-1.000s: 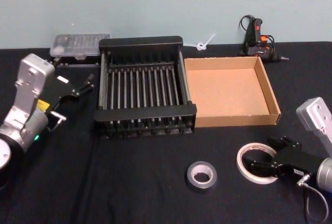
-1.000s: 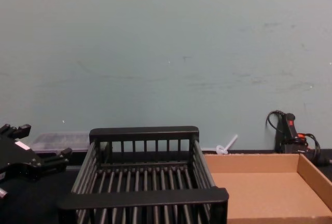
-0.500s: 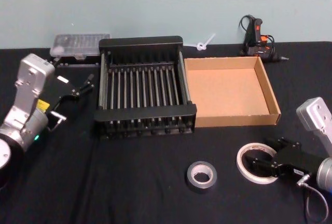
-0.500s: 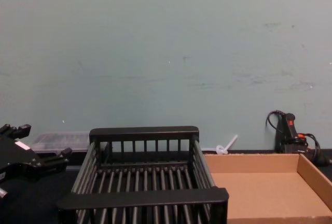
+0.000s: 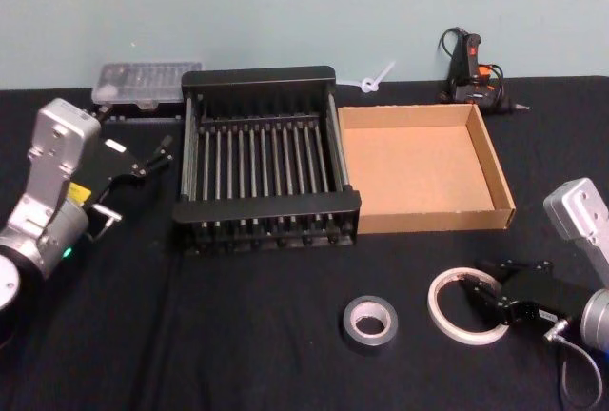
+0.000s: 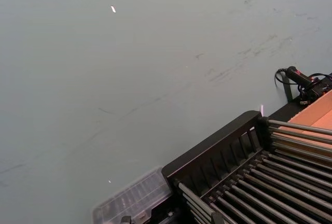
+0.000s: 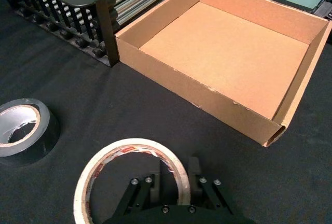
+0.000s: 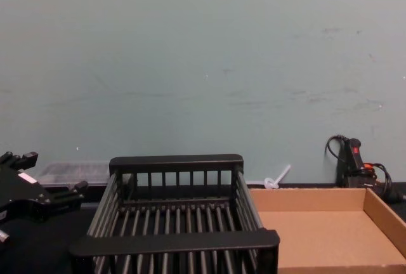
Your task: Pick up the white tape and place it into the black box , Pick up the silver tape and place it into the brown box.
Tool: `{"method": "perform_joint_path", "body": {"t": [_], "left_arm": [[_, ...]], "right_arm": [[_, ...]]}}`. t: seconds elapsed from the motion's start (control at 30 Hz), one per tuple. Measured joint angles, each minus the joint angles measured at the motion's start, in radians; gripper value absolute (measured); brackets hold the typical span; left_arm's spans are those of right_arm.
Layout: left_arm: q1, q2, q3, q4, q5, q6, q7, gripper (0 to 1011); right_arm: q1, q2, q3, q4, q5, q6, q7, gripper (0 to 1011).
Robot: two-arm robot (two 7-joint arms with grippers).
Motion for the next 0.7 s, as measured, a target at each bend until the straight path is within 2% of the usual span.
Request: {"method": "perform_joint_path", "body": {"t": [0.2,0.33,0.7], "left_arm": [[0.0,0.0,0.0,0.0,0.0,0.0,0.0,1001],[0.0,0.0,0.0,0.0,0.0,0.0,0.0,1001],[0.0,0.0,0.0,0.0,0.0,0.0,0.0,1002]], "right_arm": [[0.0,0.0,0.0,0.0,0.0,0.0,0.0,160],[0.0,0.0,0.0,0.0,0.0,0.0,0.0,106],[0.0,0.0,0.0,0.0,0.0,0.0,0.0,93]]}}
